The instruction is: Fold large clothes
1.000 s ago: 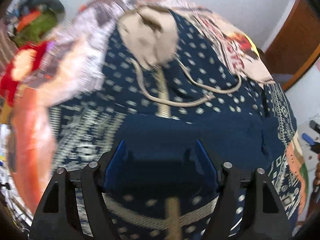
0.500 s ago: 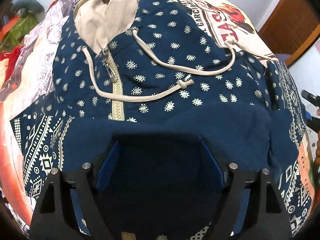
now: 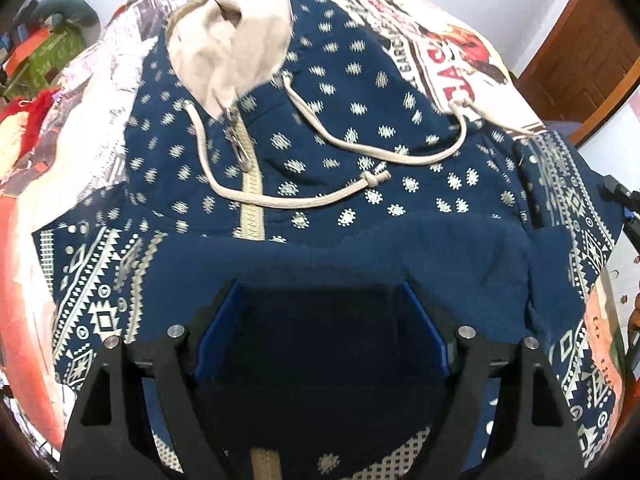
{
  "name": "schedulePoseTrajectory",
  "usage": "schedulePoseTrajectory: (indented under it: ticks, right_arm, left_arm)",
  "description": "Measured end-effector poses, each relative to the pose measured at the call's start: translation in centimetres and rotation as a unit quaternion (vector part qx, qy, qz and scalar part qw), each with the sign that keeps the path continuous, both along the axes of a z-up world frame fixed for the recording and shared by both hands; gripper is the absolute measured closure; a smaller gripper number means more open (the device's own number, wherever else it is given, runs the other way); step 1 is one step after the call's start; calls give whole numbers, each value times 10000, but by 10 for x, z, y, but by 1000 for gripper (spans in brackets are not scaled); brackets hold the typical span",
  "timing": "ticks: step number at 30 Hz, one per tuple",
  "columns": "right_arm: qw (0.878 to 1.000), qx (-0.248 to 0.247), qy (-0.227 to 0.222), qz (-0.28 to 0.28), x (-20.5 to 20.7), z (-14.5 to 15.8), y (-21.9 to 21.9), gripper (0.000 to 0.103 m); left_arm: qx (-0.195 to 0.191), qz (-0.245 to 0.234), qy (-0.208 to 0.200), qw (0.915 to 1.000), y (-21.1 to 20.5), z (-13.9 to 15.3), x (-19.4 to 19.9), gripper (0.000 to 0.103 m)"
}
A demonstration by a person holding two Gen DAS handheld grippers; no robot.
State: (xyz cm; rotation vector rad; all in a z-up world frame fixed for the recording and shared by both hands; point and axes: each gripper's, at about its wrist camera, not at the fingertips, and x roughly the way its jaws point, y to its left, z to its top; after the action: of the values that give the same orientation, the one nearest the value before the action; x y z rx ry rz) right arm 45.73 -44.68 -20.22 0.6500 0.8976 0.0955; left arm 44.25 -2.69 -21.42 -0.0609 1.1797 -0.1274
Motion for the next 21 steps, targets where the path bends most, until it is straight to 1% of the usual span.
schedulePoseTrajectory:
  ticks: [2,6,7,9,11,16,18,21]
  right_arm:
    - [9997,-117,-168,110,-2,14,10,90]
    - [9976,-196,-497,437,-7,41,36,90]
    - [9964,-195,-607,552,-9,49,44,90]
    - [9936,-346,-770,750,-14,64,66,90]
    - [9912,-274,-864,960,-15,70,83,90]
    - [9846,-198,-900,1484,-19,77,132,90]
    - [9789,-230,-889,1827,-23,79,155,89]
    - [9732,-467,-643,2157,-28,74,187,89]
  left_arm:
    - [12,16,-111,9999,5,8,-6,23]
    - [36,50,-317,9995,15,22,-18,23]
    - [27,71,-376,9993,20,26,-23,23]
    - [0,104,-427,9990,24,29,-26,23]
    - [-34,158,-468,9988,31,32,-31,23]
    - [-62,238,-538,9983,40,34,-31,23]
    - [-55,298,-553,9980,42,33,-31,23]
    - [-165,439,-527,9975,53,31,-35,23]
